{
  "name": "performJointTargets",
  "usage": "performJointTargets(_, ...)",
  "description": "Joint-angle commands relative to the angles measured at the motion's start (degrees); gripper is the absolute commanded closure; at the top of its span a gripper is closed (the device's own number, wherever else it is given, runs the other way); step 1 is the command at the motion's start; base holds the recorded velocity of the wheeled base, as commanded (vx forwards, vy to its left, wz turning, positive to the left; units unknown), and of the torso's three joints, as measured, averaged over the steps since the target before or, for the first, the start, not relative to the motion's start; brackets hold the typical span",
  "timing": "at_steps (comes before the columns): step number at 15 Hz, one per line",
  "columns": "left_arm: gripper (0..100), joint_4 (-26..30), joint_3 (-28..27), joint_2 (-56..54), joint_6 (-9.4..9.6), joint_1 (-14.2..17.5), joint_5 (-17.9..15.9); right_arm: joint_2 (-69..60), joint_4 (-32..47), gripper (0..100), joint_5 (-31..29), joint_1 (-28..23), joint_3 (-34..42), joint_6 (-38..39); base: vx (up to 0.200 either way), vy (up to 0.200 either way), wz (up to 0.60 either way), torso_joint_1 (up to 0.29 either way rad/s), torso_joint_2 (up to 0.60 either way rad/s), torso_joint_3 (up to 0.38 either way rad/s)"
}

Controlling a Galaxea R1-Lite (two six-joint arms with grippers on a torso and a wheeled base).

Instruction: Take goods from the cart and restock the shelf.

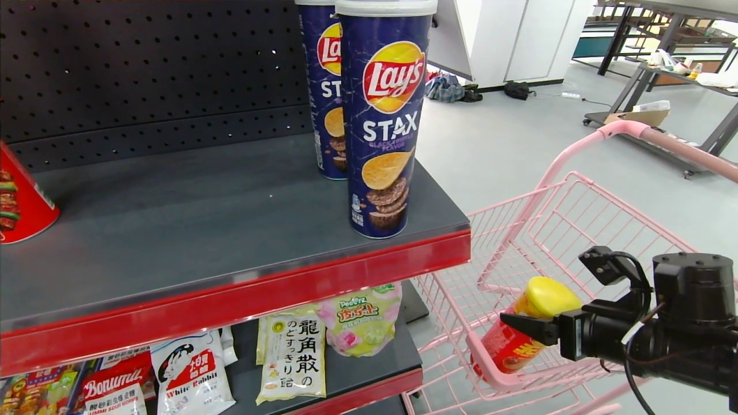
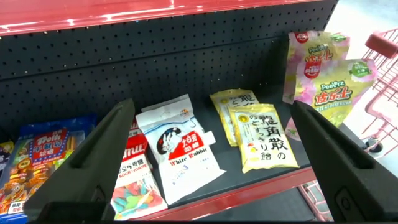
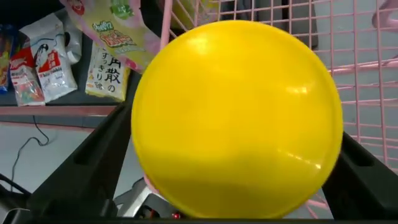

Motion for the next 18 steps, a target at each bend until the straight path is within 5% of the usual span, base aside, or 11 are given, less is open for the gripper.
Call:
performJointTargets(1, 0, 0.0, 0.0, 0.0, 0.0, 0.0, 0.0, 2.8, -0.4, 0, 0.1, 0.0, -0.1, 0.0, 0.0, 0.0, 0.0, 0.0, 0.0, 0.0)
performJointTargets(3, 0, 0.0, 0.0, 0.0, 0.0, 0.0, 0.0, 3.3, -0.7, 0, 0.0, 0.1, -0.3, 0.0, 0.0, 0.0, 0.0, 0.0, 0.0, 0.0)
performJointTargets(4, 0, 0.0, 0.0, 0.0, 0.0, 0.0, 0.0, 4.1, -1.0, 100, 0.0, 0.1, -0.6, 0.0, 0.0, 0.0, 0.0, 0.0, 0.0, 0.0)
performJointTargets(11, 0, 0.0, 0.0, 0.0, 0.09, 0.0, 0.0, 6.6, -4.7, 100, -0.1, 0.6, -1.0, -0.1, 0.0, 0.0, 0.0, 0.0, 0.0, 0.0)
performJointTargets(18, 0, 0.0, 0.0, 0.0, 0.09, 0.0, 0.0, -8.4, 6.2, 100, -2.4, -3.8, -17.3, -6.3, 0.0, 0.0, 0.0, 0.0, 0.0, 0.0)
